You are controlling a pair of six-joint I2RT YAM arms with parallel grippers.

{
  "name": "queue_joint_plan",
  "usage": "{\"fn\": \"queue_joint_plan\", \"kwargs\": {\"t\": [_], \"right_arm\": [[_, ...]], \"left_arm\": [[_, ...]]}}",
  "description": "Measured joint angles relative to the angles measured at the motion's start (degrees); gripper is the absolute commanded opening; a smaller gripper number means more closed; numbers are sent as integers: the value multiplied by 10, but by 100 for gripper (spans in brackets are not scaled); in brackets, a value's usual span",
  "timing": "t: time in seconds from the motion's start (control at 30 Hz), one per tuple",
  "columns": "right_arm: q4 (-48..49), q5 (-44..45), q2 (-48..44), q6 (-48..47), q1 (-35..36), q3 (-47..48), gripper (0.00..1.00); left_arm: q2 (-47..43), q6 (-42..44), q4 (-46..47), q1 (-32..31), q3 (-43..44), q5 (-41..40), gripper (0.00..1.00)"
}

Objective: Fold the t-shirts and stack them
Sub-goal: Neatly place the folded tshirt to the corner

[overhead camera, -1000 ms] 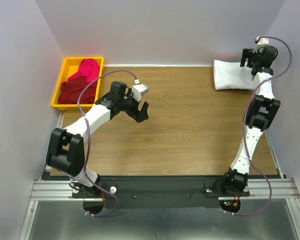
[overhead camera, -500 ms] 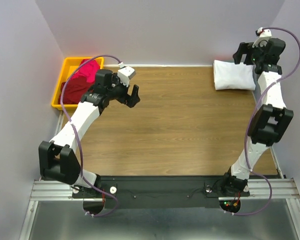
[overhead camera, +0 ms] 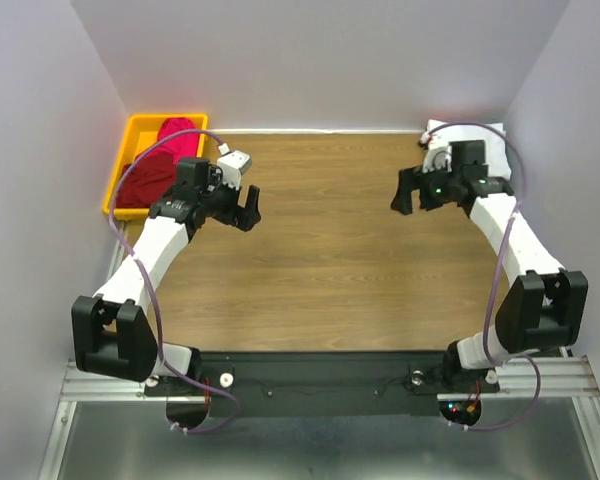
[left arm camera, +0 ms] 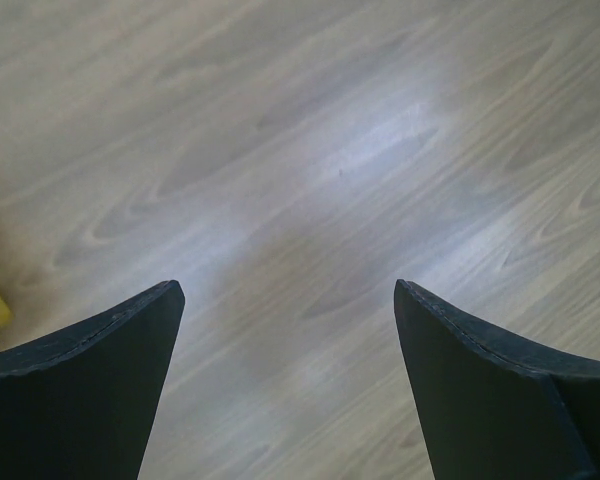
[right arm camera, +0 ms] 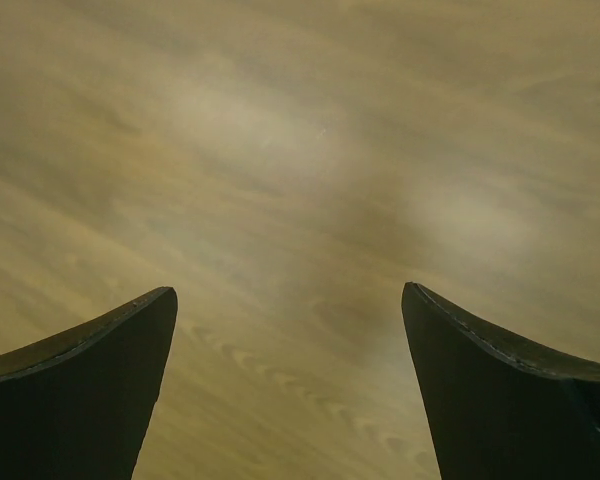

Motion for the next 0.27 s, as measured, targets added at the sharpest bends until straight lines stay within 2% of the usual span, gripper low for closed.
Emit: {"fn": "queue_joint_plan", "kwargs": {"t": [0.1,0.27], "right_arm": [[-17,9,-12,0,50,-61,100],[-25,29,-36,10,76,-131,100]], "left_arm": [[-18,2,-5,0,-52,-6,99],[-62,5,-19,2,-93,-10,99]]}}
